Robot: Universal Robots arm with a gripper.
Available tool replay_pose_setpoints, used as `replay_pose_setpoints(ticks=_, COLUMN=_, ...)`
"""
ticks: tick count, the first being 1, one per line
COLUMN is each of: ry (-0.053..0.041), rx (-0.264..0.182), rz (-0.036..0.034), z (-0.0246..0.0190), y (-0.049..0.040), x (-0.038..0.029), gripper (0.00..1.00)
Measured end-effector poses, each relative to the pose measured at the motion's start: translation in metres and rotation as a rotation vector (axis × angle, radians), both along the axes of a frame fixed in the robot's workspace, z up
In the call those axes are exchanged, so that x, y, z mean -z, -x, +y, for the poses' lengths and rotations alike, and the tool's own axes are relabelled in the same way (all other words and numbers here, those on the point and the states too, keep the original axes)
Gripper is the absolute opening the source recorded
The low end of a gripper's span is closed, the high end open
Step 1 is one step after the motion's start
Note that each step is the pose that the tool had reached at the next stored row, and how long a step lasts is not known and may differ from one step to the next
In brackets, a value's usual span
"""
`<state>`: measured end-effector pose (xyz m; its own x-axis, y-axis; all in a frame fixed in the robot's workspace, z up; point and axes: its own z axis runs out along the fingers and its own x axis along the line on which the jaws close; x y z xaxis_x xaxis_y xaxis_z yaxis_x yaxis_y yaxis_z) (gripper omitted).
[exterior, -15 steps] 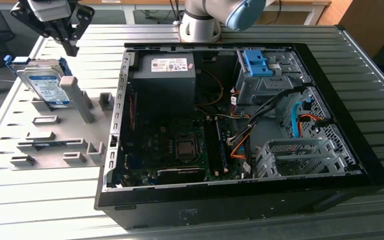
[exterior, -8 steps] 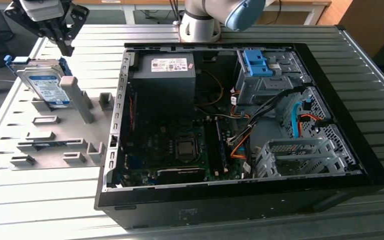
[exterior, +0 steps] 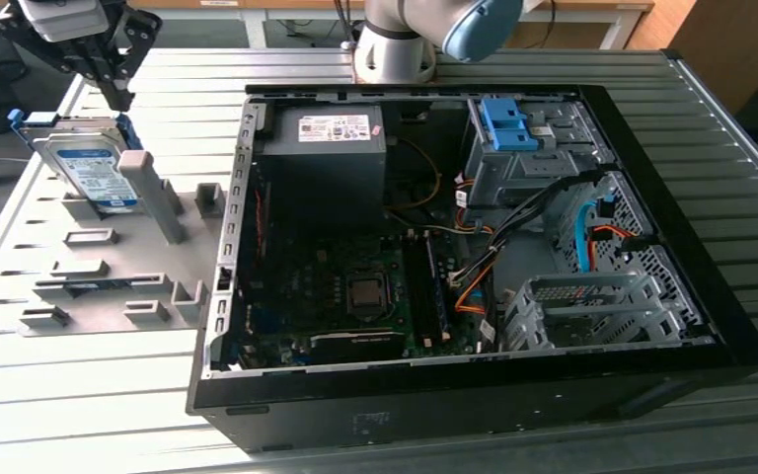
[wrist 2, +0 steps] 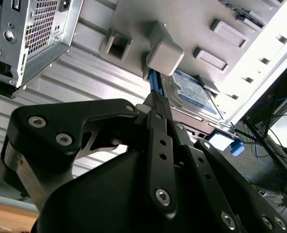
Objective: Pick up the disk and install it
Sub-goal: 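Reach for the disk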
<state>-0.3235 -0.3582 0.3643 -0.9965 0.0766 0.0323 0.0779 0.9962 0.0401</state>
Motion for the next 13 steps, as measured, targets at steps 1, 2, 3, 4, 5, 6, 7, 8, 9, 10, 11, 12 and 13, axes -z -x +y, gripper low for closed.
replay_pose_setpoints(ticks=1, ry=0.0, rx=0.0, rz=0.0, z=0.0002, y=0.0014, x=0.0001, gripper=0.11)
replay_pose_setpoints(ticks=2, ry=0.0, rx=0.0, rz=0.0, z=0.0003, y=0.0027, x=0.0001, gripper=0.11)
replay_pose_setpoints(ticks=3, ry=0.0, rx=0.0, rz=0.0, z=0.0005, y=0.004, x=0.0002, gripper=0.11)
replay_pose_setpoints(ticks=4, ry=0.0, rx=0.0, rz=0.0, z=0.0006, y=0.0051, x=0.0002, gripper=0.11)
replay_pose_setpoints(ticks=5, ry=0.0001, rx=0.0, rz=0.0, z=0.0007, y=0.006, x=0.0003, gripper=0.11)
replay_pose_setpoints(ticks=6, ry=0.0, rx=0.0, rz=0.0, z=0.0008, y=0.0065, x=0.0004, gripper=0.11)
replay_pose_setpoints(ticks=7, ry=0.0, rx=0.0, rz=-0.0001, z=0.0007, y=0.0068, x=0.0004, gripper=0.11)
replay_pose_setpoints(ticks=8, ry=0.0, rx=0.0, rz=-0.0001, z=0.0007, y=0.0068, x=0.0004, gripper=0.11)
replay_pose_setpoints(ticks=9, ry=0.0, rx=0.0, rz=-0.0001, z=0.0008, y=0.0068, x=0.0004, gripper=0.11)
replay_pose_setpoints(ticks=10, ry=0.0001, rx=0.0, rz=0.0001, z=0.0008, y=0.0069, x=0.0004, gripper=0.11)
replay_pose_setpoints(ticks=11, ry=0.0, rx=0.0, rz=0.0001, z=0.0008, y=0.0069, x=0.0004, gripper=0.11)
replay_pose_setpoints(ticks=12, ry=0.0, rx=0.0, rz=0.0, z=0.0008, y=0.0069, x=0.0004, gripper=0.11)
replay_pose_setpoints(ticks=13, ry=0.0, rx=0.0, rz=0.0, z=0.0008, y=0.0069, x=0.0004, gripper=0.11)
